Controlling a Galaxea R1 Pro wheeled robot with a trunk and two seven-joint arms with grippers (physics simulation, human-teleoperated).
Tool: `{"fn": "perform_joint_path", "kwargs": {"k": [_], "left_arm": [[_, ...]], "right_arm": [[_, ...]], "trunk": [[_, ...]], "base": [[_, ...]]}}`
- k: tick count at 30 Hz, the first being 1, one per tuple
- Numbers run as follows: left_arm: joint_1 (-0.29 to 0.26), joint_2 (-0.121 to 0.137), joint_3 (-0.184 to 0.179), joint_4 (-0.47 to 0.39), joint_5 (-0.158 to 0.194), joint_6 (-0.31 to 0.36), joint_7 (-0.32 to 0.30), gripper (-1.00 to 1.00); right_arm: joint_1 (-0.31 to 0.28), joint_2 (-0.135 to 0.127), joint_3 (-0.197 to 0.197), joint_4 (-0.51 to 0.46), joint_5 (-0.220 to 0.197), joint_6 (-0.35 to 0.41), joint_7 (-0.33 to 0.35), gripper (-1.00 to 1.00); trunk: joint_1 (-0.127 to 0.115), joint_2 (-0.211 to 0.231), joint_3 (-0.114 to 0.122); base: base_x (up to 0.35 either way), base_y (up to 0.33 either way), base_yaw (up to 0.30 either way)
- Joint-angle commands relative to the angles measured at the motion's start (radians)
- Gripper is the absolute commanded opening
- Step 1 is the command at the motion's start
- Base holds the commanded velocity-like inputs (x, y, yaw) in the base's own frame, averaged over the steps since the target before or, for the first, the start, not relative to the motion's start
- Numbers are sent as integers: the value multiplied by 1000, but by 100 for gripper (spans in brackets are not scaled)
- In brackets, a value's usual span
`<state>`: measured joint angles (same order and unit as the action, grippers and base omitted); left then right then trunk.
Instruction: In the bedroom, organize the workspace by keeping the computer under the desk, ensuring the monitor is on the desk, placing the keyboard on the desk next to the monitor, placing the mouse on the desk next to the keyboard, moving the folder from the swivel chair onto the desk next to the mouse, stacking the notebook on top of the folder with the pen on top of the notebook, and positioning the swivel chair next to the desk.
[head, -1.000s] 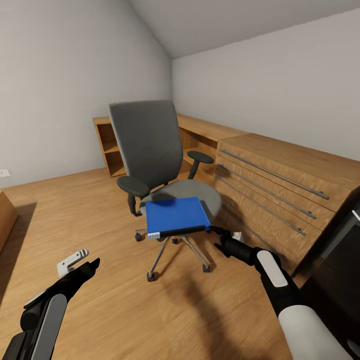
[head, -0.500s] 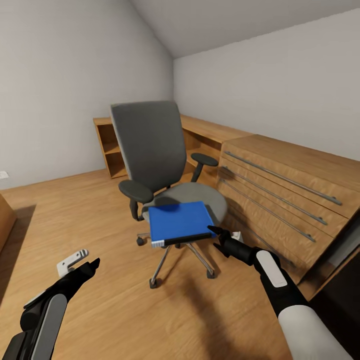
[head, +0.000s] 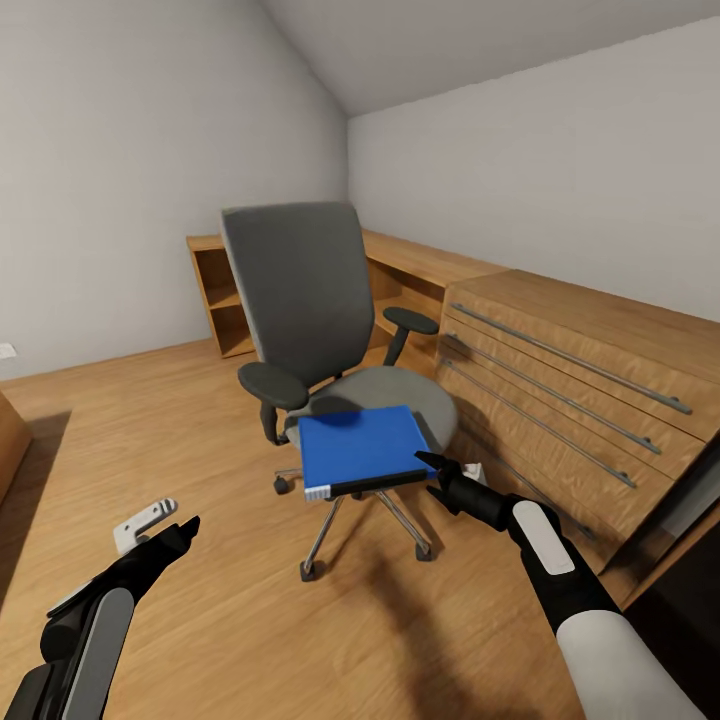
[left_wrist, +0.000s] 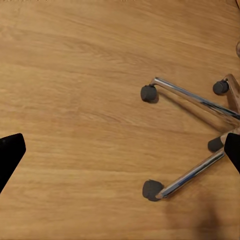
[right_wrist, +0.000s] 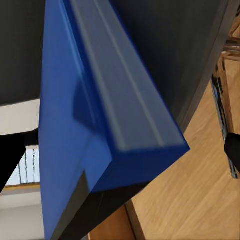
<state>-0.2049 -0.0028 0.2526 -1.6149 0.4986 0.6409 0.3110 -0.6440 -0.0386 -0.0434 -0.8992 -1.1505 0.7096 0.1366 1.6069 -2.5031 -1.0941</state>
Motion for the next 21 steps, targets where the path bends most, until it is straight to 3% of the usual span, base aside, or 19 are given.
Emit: {"fn": "perform_joint_path", "kwargs": {"k": [1,21], "left_arm": [[-1,0,1,-1,11,4,8,100],[-1,0,0,0,9,5,8,100]], "right_arm": [[0,0,-2,0,3,5,4,100],[-1,0,-4,0,3,5,4,100]], "trunk": [[0,0,-1],[0,0,-1]], "base": [[1,0,0],[31,0,0]]}}
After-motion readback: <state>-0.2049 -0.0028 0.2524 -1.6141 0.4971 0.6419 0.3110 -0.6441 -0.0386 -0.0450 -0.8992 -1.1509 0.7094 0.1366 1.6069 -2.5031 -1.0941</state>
